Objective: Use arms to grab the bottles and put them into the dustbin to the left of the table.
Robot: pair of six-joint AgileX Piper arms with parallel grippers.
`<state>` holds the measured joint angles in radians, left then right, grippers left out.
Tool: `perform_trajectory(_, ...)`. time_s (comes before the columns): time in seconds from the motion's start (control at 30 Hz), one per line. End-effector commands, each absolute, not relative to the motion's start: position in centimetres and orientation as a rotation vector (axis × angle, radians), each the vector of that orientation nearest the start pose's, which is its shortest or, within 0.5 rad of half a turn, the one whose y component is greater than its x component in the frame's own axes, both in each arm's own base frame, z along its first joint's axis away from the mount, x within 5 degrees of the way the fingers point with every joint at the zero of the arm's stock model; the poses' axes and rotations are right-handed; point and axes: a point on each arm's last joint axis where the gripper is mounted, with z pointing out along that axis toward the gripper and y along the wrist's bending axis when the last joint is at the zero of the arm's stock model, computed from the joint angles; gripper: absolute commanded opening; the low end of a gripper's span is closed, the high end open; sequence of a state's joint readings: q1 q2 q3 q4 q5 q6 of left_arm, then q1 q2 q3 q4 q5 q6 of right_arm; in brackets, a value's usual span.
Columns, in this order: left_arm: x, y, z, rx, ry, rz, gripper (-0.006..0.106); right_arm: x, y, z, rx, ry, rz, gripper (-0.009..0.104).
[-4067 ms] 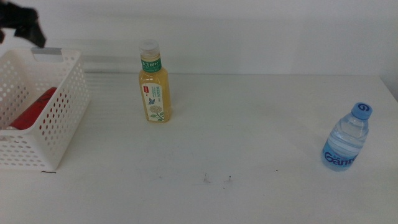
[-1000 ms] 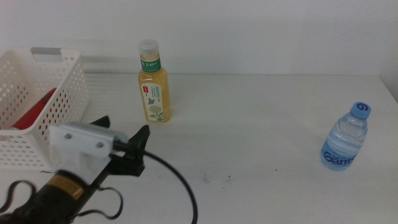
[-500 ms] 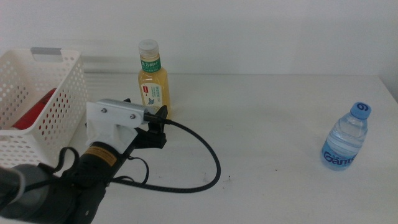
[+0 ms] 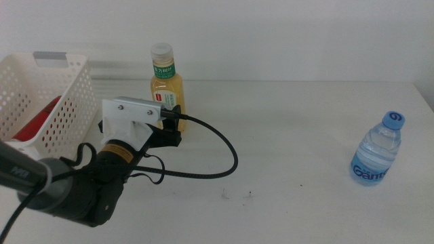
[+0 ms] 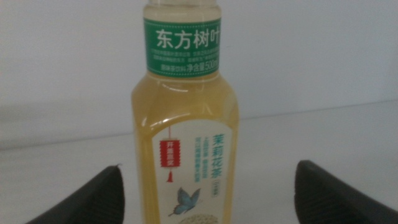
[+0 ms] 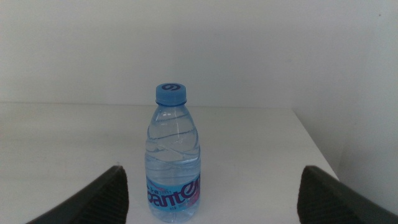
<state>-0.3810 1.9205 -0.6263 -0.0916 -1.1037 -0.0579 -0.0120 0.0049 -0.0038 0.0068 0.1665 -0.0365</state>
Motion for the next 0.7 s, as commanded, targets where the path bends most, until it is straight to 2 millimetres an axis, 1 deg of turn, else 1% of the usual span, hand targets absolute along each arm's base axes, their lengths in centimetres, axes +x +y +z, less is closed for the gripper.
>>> perform_trajectory(0.0, 31.8, -11.9, 13.7, 0.171, 1.672, -0.303, 0.094, 5.6, -0.1, 19.9, -0.018, 1.641, -0.048, 0.075)
perform_trajectory(0.4, 34.8, -13.0, 12.2, 0.161, 1.702, -0.309, 0.094, 5.6, -0.1, 19.9, -0.018, 1.641, -0.048, 0.075)
perform_trajectory(0.5, 35.4, -13.0, 12.0, 0.154, 1.7, -0.304, 0.094, 5.6, -0.1, 19.9, -0.018, 1.641, -0.048, 0.075)
perform_trajectory(0.67, 35.6, -12.8, 11.8, 0.127, 1.706, -0.294, 0.094, 5.6, -0.1, 19.9, -0.018, 1.641, -0.048, 0.075)
